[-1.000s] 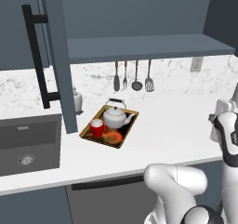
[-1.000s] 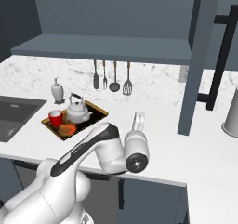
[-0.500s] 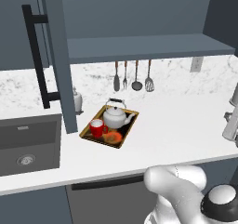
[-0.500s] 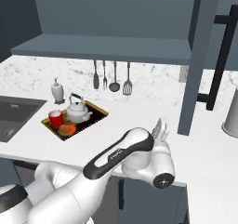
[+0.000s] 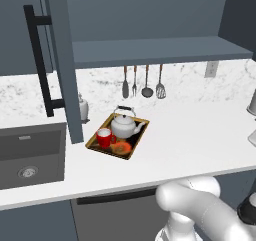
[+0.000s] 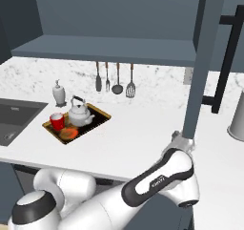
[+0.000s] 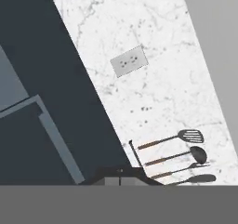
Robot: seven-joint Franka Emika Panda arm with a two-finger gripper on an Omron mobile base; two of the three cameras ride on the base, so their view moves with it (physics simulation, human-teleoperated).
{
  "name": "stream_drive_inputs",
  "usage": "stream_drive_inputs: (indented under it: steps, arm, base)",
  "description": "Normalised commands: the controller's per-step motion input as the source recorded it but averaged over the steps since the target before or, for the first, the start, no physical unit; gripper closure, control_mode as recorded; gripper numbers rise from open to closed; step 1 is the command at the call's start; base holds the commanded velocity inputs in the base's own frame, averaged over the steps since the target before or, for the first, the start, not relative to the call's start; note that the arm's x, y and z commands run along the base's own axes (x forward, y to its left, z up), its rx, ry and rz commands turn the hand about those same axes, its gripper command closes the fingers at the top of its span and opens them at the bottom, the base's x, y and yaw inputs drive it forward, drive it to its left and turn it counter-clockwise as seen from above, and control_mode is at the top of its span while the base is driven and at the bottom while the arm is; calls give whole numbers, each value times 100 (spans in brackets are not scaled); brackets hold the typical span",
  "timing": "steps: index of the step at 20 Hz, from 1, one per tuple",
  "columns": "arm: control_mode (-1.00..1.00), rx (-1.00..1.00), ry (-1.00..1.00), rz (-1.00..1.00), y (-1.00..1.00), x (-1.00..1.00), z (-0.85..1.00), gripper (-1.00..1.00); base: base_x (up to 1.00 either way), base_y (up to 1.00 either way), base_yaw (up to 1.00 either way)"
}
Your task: Pick the kettle from the counter and place it on the tray. Then pick the mug from the cabinet and place it on the tray. Then close the cabinet doors.
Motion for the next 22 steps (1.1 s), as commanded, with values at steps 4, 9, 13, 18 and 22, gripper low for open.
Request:
stream_drive_inputs:
  steps: [4, 9, 13, 18, 22]
  arm:
    - [-100, 6, -37, 0, -27, -3, 32, 100]
    - [-100, 5, -33, 0, -23, -2, 35, 100]
    - [-100, 4, -18, -4, -16, 0, 41, 100]
    - [-100, 0, -2, -13, -14, 0, 16, 100]
    - [-100, 0, 1, -11, -36, 0, 1, 100]
  base:
    - [0, 0, 0]
    - [0, 0, 0]
    - [0, 0, 0]
    - [0, 0, 0]
    - [0, 0, 0]
